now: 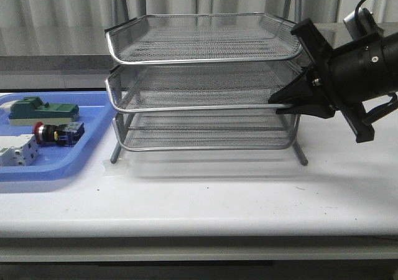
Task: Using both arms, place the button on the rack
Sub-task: 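Reach the right gripper to the front edge of the middle wire tray, then pull the middle wire tray out toward the robot with the right gripper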
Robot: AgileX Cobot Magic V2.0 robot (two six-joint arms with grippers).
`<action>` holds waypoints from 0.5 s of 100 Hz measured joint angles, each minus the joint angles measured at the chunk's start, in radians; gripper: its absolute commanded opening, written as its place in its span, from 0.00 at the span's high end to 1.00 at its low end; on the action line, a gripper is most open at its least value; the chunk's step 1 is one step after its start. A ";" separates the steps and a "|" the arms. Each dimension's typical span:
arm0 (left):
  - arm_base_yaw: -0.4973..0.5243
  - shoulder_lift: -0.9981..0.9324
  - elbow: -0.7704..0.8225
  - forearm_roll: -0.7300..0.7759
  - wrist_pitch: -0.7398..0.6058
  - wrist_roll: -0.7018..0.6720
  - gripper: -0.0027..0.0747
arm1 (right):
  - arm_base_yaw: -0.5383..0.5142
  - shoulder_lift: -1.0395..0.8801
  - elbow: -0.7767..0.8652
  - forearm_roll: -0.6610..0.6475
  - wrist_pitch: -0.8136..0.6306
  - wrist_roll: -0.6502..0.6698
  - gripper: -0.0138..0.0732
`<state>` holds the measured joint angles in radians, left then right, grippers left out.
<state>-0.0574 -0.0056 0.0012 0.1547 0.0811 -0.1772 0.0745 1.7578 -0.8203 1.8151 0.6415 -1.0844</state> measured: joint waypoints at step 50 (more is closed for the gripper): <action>0.000 0.000 0.000 0.000 0.000 0.000 0.99 | 0.000 -0.070 0.155 0.026 0.043 -0.013 0.86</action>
<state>-0.0574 -0.0056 0.0012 0.1547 0.0811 -0.1772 0.0745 1.6881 -0.6657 1.8408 0.6847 -1.0970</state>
